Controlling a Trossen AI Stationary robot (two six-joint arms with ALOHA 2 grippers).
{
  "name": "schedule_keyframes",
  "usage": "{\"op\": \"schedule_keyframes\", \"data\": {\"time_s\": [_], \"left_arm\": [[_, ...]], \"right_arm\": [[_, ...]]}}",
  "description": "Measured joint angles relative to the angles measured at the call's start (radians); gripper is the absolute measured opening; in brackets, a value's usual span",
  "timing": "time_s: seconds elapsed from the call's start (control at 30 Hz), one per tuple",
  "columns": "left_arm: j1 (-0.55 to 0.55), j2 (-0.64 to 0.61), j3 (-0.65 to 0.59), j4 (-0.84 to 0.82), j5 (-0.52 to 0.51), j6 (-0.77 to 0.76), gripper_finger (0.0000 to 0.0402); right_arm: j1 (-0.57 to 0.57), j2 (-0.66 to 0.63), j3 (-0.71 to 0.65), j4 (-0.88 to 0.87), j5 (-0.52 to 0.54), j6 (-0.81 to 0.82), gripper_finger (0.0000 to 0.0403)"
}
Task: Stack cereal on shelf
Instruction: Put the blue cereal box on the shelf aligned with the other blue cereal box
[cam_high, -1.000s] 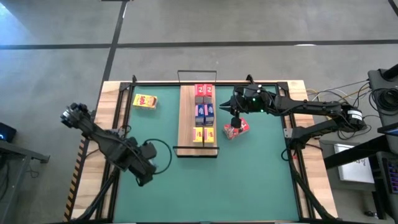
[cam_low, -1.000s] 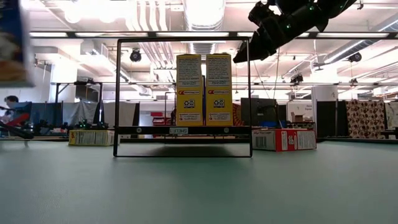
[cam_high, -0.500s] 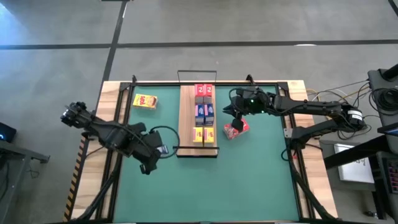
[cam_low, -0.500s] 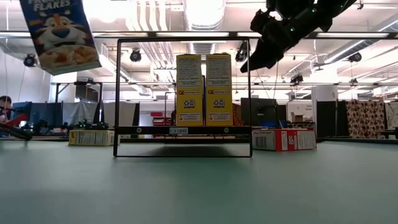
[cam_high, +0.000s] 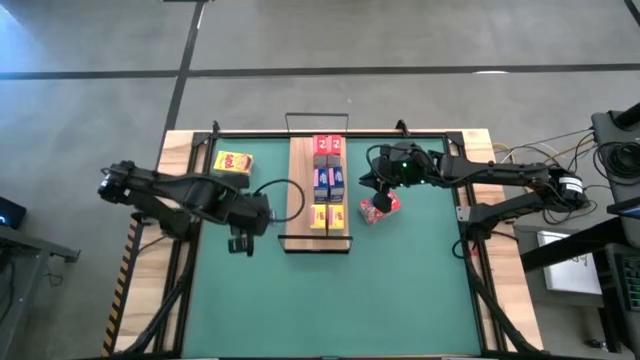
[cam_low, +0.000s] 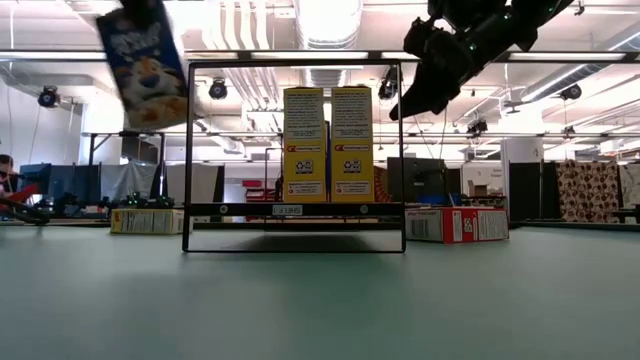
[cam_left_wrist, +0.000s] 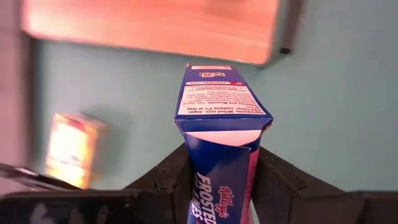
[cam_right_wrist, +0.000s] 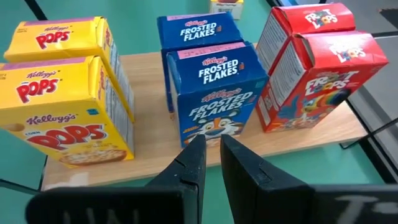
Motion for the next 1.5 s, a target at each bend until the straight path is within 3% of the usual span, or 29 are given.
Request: {"op": "schedule_keyframes", "data": {"time_s": [0.27, 0.53, 0.8, 1.13, 1.5], "left_arm": [[0.122, 0.0, -0.001, 0.0, -0.219, 0.44, 0.0115], [0.261, 0.018, -0.002, 0.046, -0.228, 0.766, 0.0115], [0.315, 0.094, -0.002, 0.149, -0.186, 0.985, 0.0115], [0.335, 0.239, -0.002, 0.188, -0.055, 1.097, 0.0115], [0.352, 0.254, -0.002, 0.288, 0.024, 1.233, 0.0115]], "right_arm": [[0.0, 0.0, 0.0, 0.001, 0.0, -0.006, 0.0038], [0.0, 0.0, -0.001, 0.006, 0.0, -0.015, 0.0038], [0.0, -0.001, -0.001, 0.01, 0.0, -0.038, 0.0038], [0.0, -0.001, -0.001, 0.01, 0.0, -0.034, 0.0038], [0.0, -0.001, -0.001, 0.009, 0.0, -0.033, 0.0038]]}}
